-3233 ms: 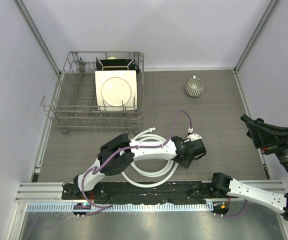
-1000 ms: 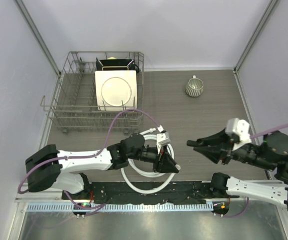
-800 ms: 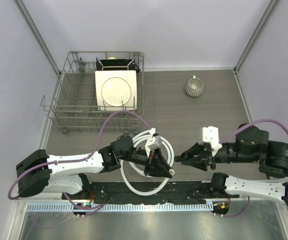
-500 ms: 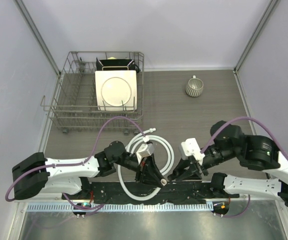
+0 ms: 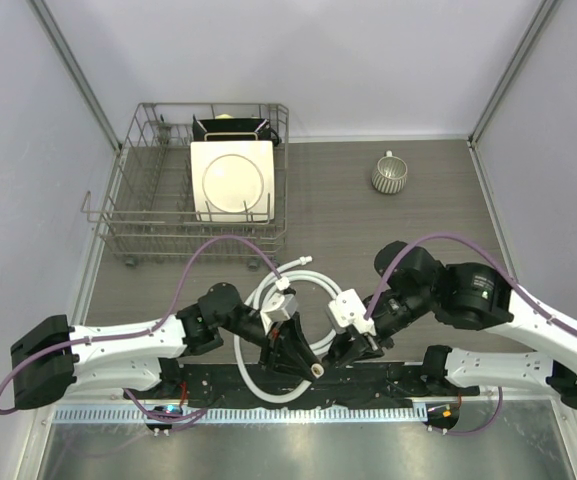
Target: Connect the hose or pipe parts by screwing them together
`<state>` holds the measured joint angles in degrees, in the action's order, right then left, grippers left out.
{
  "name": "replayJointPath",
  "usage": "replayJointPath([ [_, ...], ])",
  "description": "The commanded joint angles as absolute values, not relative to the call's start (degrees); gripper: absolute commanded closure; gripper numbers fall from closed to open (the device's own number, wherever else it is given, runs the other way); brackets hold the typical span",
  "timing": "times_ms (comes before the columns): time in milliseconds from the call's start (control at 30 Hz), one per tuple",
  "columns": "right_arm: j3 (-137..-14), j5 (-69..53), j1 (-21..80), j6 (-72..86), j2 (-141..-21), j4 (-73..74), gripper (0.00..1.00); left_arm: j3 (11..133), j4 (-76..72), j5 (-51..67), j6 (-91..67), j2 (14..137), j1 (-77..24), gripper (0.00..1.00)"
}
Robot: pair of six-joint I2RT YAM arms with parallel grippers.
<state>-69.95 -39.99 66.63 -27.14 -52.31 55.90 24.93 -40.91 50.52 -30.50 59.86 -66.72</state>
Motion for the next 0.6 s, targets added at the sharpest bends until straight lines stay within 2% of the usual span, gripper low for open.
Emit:
replayJointPath([
  [0,-70.1,-44.7,66.7,-31.5,-54.8,50.8,0.99,27.7,-38.1,52.7,-27.0,59.3,-66.5,1.00],
  [567,-67.9,-48.9,66.7,-36.6,-56.9,52.6,0.99,28.7,-40.2,52.6,-26.8,60.0,-66.4,1.00],
])
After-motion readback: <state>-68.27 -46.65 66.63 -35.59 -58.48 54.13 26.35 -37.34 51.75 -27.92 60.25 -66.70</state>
